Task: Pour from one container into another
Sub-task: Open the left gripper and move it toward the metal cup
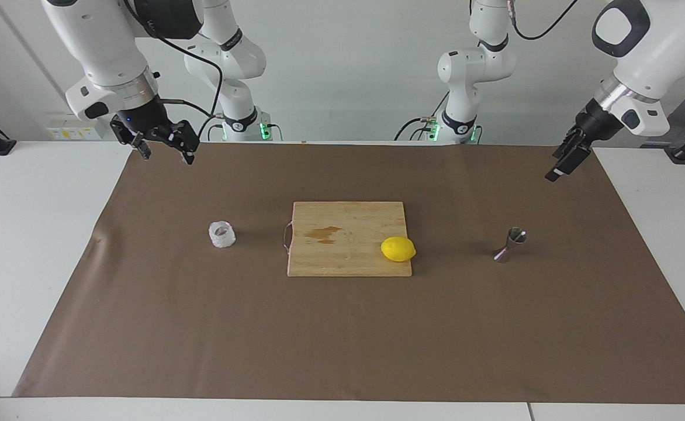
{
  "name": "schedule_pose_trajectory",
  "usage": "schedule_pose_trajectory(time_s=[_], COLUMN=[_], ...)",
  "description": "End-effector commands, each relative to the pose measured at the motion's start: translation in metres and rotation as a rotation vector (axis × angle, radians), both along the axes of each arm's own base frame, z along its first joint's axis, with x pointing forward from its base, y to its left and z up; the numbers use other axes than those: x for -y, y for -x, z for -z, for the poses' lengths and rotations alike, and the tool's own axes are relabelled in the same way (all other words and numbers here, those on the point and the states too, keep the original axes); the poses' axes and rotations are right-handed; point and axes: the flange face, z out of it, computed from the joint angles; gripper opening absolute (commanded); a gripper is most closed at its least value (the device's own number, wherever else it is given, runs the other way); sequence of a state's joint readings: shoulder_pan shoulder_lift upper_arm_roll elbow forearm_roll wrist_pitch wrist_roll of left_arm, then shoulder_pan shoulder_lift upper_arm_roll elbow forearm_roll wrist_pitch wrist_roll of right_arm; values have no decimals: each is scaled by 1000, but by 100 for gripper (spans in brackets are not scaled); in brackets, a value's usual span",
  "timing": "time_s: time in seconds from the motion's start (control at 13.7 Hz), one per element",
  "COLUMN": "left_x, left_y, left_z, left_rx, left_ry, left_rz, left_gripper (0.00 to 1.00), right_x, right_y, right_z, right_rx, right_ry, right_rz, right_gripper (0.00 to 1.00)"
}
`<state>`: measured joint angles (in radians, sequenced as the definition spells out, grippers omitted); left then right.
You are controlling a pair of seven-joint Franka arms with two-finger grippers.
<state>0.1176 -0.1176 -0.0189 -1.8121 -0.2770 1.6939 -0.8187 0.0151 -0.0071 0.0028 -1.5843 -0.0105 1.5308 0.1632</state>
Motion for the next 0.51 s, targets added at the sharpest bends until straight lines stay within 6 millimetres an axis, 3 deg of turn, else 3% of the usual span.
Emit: schedule_pose_trajectory(time_s=[0.0,0.44], left_x=[-5,8], left_y=[-3,-23], left_z=[20,76], left_rx=[-47,-182], left_ry=[107,335], left_rz=[-68,-136], left_gripper=[100,100], right_x=[3,3], right_y=[1,1], right_z=[-3,-3], right_rx=[-8,-8], right_ry=[-30,-30], right_rz=[-15,-15], right_gripper=[100,100])
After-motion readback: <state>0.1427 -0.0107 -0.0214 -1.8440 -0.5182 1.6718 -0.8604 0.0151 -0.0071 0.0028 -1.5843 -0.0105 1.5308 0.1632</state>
